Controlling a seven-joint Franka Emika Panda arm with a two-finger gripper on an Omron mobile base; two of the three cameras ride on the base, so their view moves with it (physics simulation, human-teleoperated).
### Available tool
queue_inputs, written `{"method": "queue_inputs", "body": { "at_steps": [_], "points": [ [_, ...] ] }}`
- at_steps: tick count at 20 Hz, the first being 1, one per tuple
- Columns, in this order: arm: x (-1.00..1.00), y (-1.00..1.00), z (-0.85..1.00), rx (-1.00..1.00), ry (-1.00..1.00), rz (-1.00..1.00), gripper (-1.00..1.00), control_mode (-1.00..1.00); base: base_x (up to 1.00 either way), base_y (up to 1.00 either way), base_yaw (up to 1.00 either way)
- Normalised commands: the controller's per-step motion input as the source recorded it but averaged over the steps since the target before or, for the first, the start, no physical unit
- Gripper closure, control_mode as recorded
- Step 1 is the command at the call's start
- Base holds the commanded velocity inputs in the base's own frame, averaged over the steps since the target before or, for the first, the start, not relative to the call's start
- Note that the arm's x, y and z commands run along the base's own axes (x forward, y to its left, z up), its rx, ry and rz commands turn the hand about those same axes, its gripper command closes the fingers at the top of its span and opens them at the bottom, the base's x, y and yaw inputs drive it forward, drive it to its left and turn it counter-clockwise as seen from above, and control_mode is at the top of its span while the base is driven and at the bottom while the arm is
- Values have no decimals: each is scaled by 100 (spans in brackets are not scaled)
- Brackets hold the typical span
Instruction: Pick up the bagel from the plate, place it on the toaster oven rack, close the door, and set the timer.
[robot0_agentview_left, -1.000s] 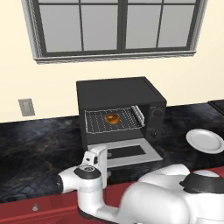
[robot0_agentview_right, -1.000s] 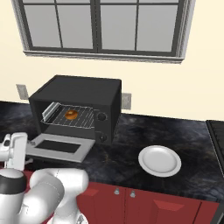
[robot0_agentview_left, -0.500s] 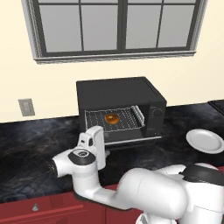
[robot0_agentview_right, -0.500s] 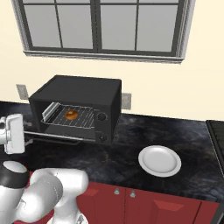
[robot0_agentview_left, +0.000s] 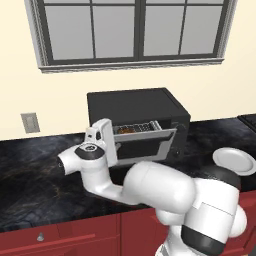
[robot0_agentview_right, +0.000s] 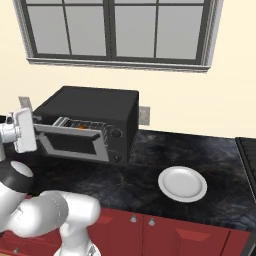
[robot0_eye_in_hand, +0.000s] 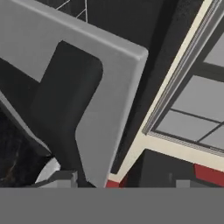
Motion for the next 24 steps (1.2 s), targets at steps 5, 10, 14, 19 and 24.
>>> {"method": "queue_inputs", "body": {
  "at_steps": [5, 10, 14, 19, 24],
  "points": [
    [71, -12, 0, 5, -7, 35, -100, -100, 0, 0, 0],
    [60, -7, 0, 4, -10, 40, -100, -100, 0, 0, 0],
    [57, 0, -1, 3, -4, 38, -100, -100, 0, 0, 0],
    [15, 43, -4, 1, 4, 28, -100, -100, 0, 0, 0],
    [6, 80, 0, 7, 19, 16, -100, -100, 0, 0, 0]
  ]
}}
